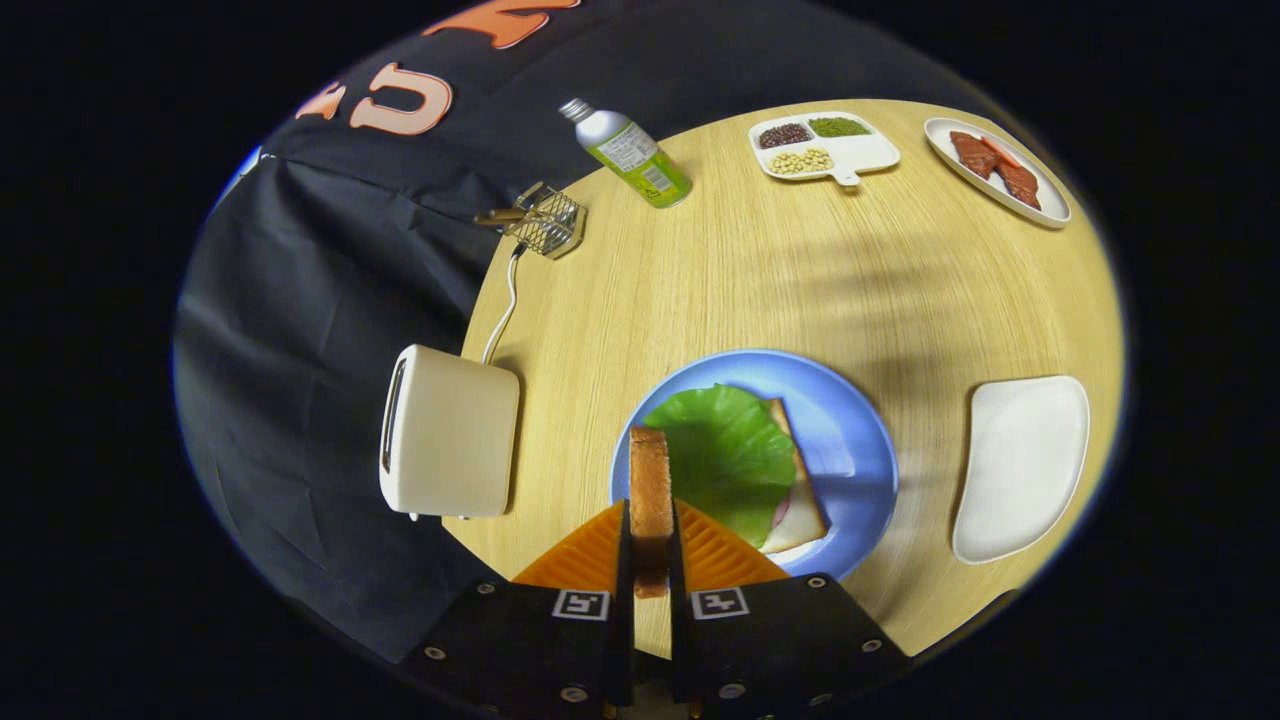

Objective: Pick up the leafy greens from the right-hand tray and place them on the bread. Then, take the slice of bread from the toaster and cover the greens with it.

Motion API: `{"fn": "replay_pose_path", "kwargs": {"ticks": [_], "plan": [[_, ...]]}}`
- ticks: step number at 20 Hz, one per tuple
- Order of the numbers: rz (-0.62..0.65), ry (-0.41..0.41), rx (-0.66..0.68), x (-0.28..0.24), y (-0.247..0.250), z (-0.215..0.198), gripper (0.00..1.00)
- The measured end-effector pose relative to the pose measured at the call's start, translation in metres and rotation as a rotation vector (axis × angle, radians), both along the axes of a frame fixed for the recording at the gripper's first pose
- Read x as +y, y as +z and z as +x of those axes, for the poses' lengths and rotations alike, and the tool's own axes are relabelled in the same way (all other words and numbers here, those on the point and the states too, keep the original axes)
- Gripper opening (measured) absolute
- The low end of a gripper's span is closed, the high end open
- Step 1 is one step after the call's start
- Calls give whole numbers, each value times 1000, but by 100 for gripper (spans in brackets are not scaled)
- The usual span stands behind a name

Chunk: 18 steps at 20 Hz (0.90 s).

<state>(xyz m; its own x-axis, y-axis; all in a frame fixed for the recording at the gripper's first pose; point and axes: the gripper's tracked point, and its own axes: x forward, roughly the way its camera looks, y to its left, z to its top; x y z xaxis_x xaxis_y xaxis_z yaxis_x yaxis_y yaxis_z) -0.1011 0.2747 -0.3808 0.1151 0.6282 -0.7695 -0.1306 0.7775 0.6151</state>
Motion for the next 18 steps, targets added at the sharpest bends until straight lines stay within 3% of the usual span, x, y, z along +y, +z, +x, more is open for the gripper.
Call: {"fn": "replay_pose_path", "kwargs": {"ticks": [3, 6, 9, 12, 14, 18], "plan": [[-23, -43, -45, -13, 0, 11, 26], [-46, -79, -84, -28, 7, 22, 47], [-60, -105, -179, -43, 32, 37, 59], [-68, -138, -294, -60, 68, 53, 83], [-59, -152, -380, -67, 94, 60, 92], [-65, -182, -497, -85, 138, 67, 97]]}}
